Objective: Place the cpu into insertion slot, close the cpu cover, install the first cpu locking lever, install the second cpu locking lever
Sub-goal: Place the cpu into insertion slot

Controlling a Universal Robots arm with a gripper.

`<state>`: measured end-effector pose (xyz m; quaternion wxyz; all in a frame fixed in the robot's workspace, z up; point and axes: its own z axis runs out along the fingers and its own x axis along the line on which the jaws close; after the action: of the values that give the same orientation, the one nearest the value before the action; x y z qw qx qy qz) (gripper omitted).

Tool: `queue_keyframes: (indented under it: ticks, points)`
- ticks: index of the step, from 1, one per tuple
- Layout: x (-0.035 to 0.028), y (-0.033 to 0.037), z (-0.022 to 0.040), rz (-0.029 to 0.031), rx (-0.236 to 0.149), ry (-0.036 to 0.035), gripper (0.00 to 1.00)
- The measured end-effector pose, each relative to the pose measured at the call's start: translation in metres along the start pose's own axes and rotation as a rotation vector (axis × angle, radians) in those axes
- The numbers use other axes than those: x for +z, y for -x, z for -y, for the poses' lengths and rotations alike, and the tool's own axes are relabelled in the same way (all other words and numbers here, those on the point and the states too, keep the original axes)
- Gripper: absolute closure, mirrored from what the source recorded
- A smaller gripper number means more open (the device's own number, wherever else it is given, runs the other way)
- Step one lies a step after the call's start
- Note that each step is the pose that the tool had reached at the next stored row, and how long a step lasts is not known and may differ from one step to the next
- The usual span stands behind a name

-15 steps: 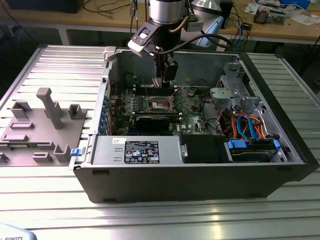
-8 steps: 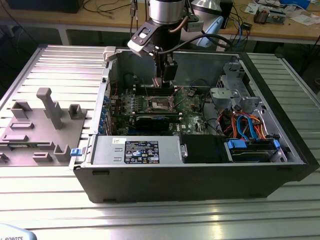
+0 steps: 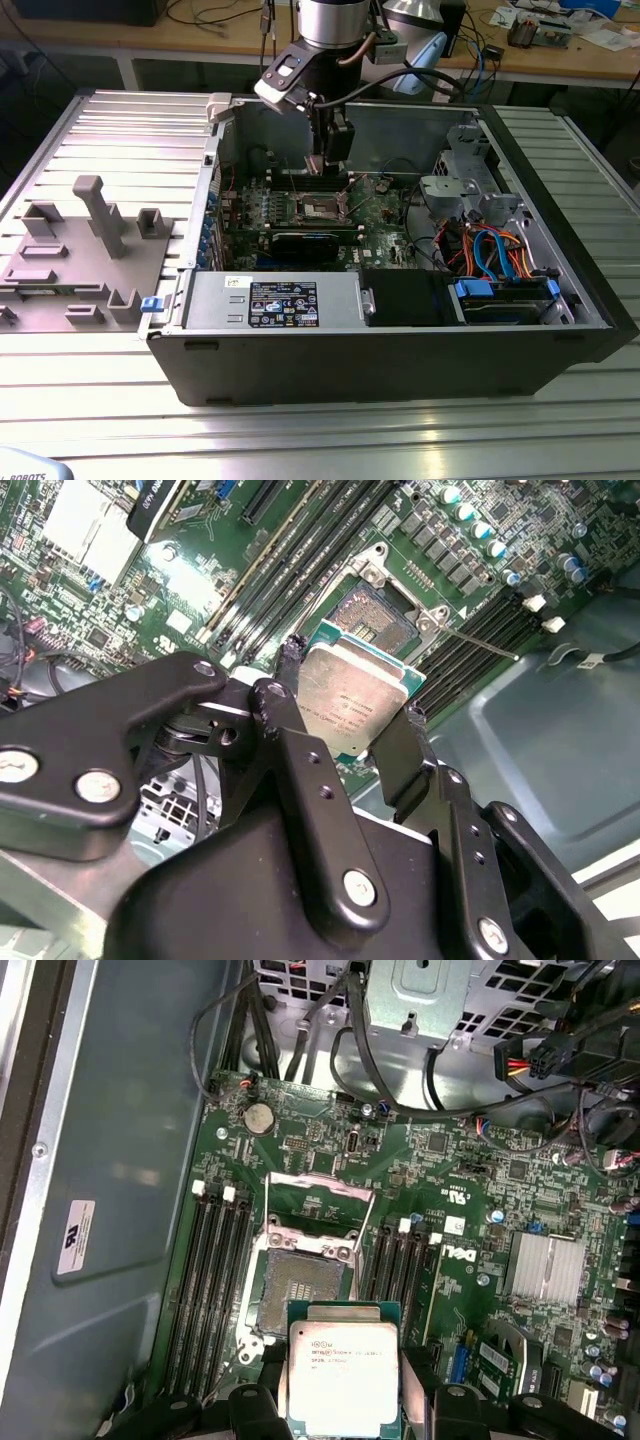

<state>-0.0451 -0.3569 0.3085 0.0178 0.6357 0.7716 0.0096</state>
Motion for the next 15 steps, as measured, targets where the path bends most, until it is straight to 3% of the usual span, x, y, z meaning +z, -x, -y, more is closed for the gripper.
queue_keyframes:
  ticks: [15]
  points:
    - [0.0002,0.0,0.0,0.0014,0.031,-0.0005,0.46]
